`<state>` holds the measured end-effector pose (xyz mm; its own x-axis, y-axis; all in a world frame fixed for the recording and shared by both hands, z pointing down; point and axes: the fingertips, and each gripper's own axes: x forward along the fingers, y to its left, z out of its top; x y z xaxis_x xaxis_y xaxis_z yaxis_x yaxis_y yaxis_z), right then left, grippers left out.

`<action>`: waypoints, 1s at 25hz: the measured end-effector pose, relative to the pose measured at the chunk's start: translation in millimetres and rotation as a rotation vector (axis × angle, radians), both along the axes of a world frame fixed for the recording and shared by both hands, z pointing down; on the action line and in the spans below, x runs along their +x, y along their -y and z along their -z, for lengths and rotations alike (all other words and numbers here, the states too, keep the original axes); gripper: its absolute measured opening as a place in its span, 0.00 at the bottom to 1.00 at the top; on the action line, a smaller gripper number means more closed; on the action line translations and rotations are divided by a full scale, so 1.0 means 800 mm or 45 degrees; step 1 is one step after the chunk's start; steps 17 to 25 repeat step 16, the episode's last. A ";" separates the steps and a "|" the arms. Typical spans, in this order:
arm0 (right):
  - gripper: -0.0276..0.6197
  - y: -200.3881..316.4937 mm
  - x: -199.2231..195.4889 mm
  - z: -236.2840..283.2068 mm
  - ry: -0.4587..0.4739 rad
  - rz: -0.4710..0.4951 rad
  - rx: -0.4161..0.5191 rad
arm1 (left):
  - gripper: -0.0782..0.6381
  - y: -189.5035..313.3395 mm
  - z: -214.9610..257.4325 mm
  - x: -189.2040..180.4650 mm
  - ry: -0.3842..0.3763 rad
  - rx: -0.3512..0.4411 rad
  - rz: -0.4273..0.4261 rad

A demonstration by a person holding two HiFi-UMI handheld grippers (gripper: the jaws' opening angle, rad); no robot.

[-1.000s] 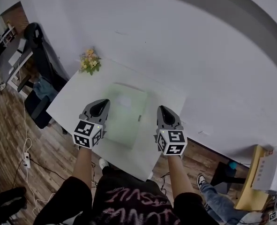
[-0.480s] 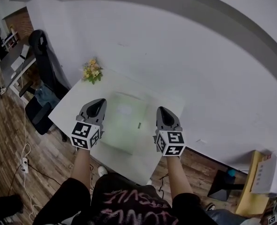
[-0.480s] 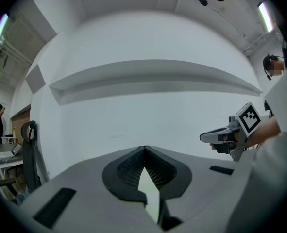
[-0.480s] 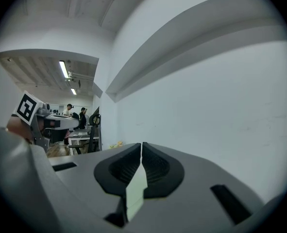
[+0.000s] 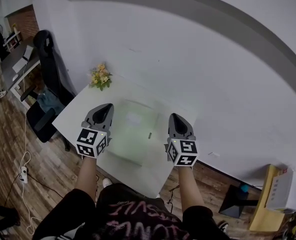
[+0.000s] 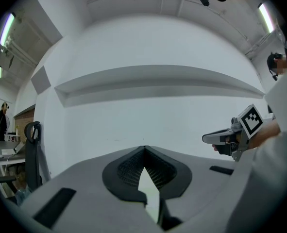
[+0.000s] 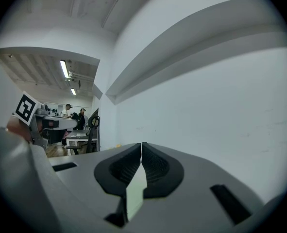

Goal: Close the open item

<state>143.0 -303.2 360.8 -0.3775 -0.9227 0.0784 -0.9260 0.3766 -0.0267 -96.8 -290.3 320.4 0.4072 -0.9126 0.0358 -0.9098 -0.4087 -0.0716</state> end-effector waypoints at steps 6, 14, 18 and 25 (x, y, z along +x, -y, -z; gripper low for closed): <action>0.08 0.007 -0.005 0.006 -0.002 0.000 0.008 | 0.13 0.005 0.009 -0.009 -0.002 0.006 0.007; 0.08 0.013 -0.012 0.010 -0.020 0.008 0.018 | 0.13 0.008 0.016 -0.013 0.057 0.029 0.012; 0.08 0.013 -0.013 0.011 -0.021 0.006 0.019 | 0.13 0.009 0.017 -0.013 0.072 0.031 0.013; 0.08 0.013 -0.013 0.011 -0.021 0.006 0.019 | 0.13 0.009 0.017 -0.013 0.072 0.031 0.013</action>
